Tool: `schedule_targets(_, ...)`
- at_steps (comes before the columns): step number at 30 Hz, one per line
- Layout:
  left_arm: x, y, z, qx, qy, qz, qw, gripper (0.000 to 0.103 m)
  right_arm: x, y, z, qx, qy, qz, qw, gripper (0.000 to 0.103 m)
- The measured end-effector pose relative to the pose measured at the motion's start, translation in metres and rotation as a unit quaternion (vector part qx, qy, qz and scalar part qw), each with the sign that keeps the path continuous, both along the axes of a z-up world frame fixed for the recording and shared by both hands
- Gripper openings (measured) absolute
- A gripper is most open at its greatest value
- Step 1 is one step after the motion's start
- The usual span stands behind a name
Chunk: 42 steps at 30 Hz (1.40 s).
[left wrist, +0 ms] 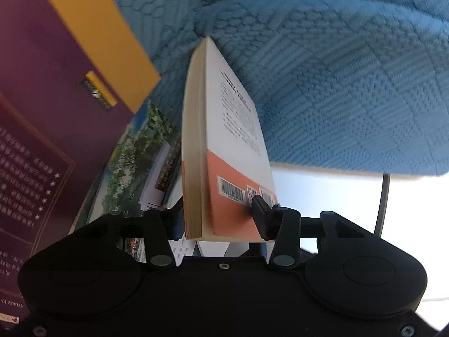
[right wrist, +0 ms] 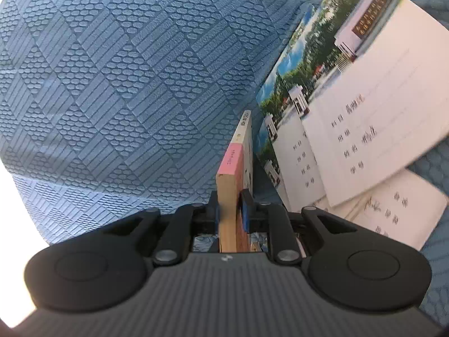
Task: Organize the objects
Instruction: 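Lift the white paperback upright off the postcards with both grippers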
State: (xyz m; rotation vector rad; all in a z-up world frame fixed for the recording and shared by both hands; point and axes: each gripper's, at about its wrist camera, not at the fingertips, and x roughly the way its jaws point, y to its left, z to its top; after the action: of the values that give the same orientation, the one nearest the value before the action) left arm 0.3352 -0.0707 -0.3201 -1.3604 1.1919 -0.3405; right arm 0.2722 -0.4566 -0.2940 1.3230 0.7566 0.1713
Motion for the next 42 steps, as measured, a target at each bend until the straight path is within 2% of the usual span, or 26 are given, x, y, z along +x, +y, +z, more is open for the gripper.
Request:
schedule_targets(5, -0.001, 0.003, -0.001, -0.026, -0.003, 0.016, 0.9995, 0.025, 0.002, -0.003, -0.003, 0.008, 0.012, -0.007, 1.000, 0.019)
schedule_targets(9, 0.002, 0.001, 0.013, -0.009, -0.025, 0.003, 0.9996, 0.018, 0.005, -0.007, -0.009, 0.017, 0.026, -0.008, 0.999, 0.021)
schedule_targets(12, 0.005, 0.001, 0.018, 0.000, -0.024, -0.002, 0.9997, 0.015, 0.011, -0.005, -0.017, 0.038, 0.036, 0.003, 0.999, 0.030)
schedule_targets(14, 0.006, 0.004, 0.020, -0.005, -0.030, 0.001, 0.9995, 0.014, 0.015, -0.004, -0.021, 0.042, 0.043, 0.010, 0.998, 0.040)
schedule_targets(15, 0.005, 0.006, 0.021, -0.005, -0.034, 0.003, 0.9994, 0.014, 0.017, -0.004, -0.023, 0.043, 0.048, 0.008, 0.998, 0.041)
schedule_targets(20, 0.008, 0.012, 0.026, -0.001, -0.039, -0.001, 0.9992, 0.014, 0.020, -0.008, -0.032, 0.053, 0.058, -0.004, 0.997, 0.041)
schedule_targets(21, 0.008, 0.013, 0.026, 0.000, -0.038, -0.004, 0.9993, 0.014, 0.022, -0.007, -0.032, 0.058, 0.056, 0.002, 0.997, 0.038)
schedule_targets(22, 0.006, 0.015, 0.027, 0.005, -0.037, -0.009, 0.9992, 0.014, 0.024, -0.006, -0.030, 0.058, 0.048, 0.012, 0.997, 0.027)
schedule_targets(23, 0.004, 0.016, 0.030, 0.011, -0.040, -0.014, 0.9991, 0.014, 0.025, -0.005, -0.026, 0.051, 0.039, 0.019, 0.998, 0.022)
schedule_targets(25, 0.003, 0.017, 0.034, 0.014, -0.048, -0.016, 0.9986, 0.015, 0.028, -0.002, -0.015, 0.018, 0.024, 0.032, 0.999, 0.023)
schedule_targets(34, -0.024, 0.040, 0.053, -0.005, -0.074, -0.029, 0.9968, 0.017, 0.011, 0.014, 0.026, -0.053, -0.008, 0.072, 0.996, 0.024)
schedule_targets(37, -0.038, 0.047, 0.063, -0.014, -0.083, -0.029, 0.9960, 0.017, -0.001, 0.019, 0.041, -0.062, -0.018, 0.078, 0.995, 0.024)
schedule_targets(42, -0.053, 0.057, 0.096, -0.009, -0.112, -0.043, 0.9927, 0.018, -0.021, 0.025, 0.073, -0.071, -0.033, 0.086, 0.993, 0.024)
